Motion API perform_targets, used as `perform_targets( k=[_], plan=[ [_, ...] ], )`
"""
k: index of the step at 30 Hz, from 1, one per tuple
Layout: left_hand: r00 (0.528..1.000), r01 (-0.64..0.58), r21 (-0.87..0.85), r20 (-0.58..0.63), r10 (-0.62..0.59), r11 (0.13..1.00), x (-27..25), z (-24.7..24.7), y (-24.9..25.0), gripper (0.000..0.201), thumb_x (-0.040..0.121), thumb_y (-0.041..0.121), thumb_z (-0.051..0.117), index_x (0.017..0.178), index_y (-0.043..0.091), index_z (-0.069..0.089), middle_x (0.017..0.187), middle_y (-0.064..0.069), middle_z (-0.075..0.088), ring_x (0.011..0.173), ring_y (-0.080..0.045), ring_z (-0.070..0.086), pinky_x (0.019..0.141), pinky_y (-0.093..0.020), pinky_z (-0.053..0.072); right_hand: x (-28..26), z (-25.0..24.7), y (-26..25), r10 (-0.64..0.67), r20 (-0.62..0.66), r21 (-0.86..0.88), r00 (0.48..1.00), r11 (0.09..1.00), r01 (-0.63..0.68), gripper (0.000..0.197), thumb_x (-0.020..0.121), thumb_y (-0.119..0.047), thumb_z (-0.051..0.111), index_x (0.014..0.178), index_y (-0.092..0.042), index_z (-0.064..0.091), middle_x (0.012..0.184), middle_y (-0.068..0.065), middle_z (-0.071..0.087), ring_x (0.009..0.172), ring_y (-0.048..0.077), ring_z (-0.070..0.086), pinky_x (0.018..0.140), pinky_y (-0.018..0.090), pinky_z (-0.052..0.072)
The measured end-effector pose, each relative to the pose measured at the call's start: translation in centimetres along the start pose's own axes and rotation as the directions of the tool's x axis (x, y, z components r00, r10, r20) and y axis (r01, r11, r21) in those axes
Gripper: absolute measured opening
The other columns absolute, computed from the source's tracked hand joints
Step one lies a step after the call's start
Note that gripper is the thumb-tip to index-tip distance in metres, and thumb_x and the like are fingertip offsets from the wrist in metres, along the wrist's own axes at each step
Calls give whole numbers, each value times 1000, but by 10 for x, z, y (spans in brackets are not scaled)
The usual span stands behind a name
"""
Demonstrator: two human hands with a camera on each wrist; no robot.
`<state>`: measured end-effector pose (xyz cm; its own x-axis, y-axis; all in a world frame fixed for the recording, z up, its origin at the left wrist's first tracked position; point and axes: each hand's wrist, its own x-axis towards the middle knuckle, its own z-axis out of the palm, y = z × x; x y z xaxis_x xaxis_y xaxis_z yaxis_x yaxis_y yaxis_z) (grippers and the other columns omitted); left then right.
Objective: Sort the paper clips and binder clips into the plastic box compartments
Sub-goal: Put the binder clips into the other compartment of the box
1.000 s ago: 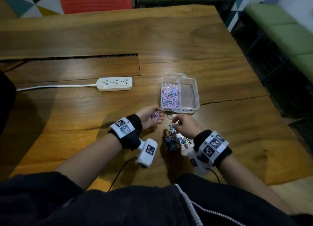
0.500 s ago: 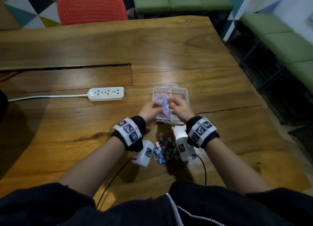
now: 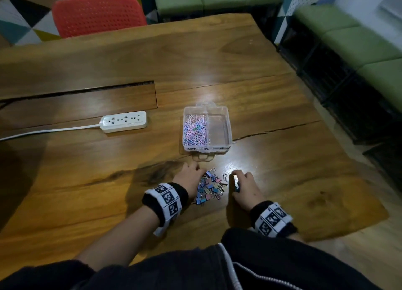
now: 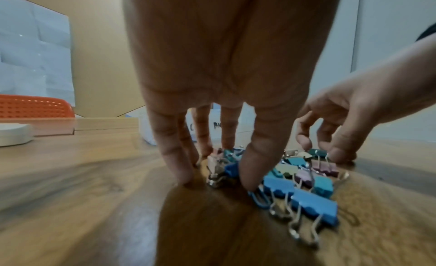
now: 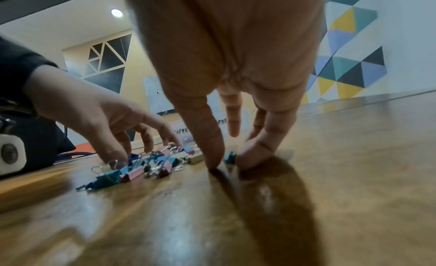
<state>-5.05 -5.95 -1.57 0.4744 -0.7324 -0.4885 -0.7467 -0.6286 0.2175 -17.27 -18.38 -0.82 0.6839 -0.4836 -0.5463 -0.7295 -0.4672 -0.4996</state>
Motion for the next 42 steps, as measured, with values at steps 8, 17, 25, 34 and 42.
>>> perform_targets(
  k=[8,17,25,34,42],
  plan=[
    [998,67,-177,-11,-70,982,-4,-2,5,33,82,6,61,114,9,52,119,-8,43,105,-25,51,79,-26,42,9,11,0,-169,-42,-114,985,980,164,43,83,-7,58,122,-24,52,121,7,39,115,23,36,100,29,33],
    [998,56,-330,-6,-61,942,-6,-1,2,27,77,5,63,68,21,43,91,1,43,81,-15,44,71,-21,40,13,4,2,-178,-21,-45,984,983,177,17,80,-10,64,96,-14,58,101,2,45,97,16,46,82,20,37],
    [999,41,-652,0,-54,757,2,-28,12,27,76,5,70,68,20,49,70,7,53,61,-4,51,51,-13,42,9,0,12,-176,-84,59,981,982,181,15,79,3,56,87,-10,56,95,6,56,83,16,50,60,8,35],
    [943,-49,-847,-215,-255,530,52,-86,35,26,77,-3,66,84,14,48,95,-6,56,79,-19,55,60,-20,48,8,-14,16,-88,-121,291,989,949,120,16,79,4,57,82,-11,56,83,0,56,81,16,53,63,22,48],
    [973,-141,-311,-220,73,940,26,-60,26,31,86,1,53,115,12,56,121,-4,54,112,-20,53,89,-23,46,32,-55,-27,-185,-206,437,961,861,259,30,79,6,58,72,-22,50,83,0,54,78,18,57,64,22,50]
  ],
)
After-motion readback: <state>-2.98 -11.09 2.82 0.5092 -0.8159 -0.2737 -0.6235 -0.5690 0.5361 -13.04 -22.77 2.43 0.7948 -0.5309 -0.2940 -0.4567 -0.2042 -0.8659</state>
